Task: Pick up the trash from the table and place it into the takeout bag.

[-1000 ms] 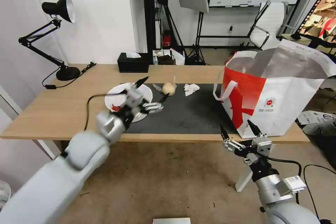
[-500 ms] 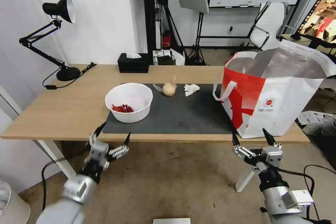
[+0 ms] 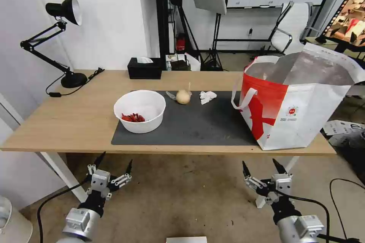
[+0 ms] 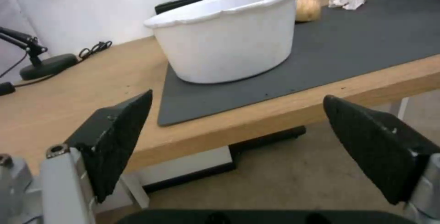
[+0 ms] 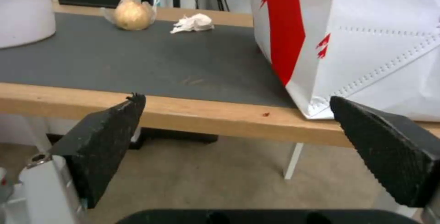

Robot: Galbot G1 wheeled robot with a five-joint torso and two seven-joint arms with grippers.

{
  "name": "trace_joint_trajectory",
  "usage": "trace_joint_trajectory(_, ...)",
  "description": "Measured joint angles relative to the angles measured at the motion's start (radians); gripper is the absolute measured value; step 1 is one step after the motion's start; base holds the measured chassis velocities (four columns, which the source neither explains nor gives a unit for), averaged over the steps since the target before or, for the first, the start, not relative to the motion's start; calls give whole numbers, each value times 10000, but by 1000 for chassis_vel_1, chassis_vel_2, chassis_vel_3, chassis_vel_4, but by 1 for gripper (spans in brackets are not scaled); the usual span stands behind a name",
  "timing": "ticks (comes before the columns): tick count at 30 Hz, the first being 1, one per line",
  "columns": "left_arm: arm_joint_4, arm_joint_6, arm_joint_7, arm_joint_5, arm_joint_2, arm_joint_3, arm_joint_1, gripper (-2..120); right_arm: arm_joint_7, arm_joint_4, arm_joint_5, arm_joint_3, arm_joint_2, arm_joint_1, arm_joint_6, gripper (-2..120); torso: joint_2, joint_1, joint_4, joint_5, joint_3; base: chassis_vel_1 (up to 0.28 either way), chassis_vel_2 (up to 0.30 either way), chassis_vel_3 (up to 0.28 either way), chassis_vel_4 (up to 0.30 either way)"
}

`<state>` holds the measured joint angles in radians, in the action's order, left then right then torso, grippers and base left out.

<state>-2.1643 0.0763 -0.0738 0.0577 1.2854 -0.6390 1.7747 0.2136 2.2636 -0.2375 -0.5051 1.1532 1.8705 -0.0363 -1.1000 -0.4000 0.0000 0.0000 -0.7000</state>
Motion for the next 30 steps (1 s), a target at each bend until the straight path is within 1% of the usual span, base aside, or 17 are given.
trace_joint_trajectory(11, -12, 10, -5, -20, 17, 94, -25, 100, -12, -60, 93, 51, 64, -9, 0, 100, 0, 0, 0, 0, 0, 0, 0, 0, 0)
trace_joint_trajectory(30, -87, 44, -18, 46, -79, 16, -68, 100, -21, -147, 215, 206, 141, -79, -19, 100, 0, 0, 0, -1, 0, 0, 0, 0, 0)
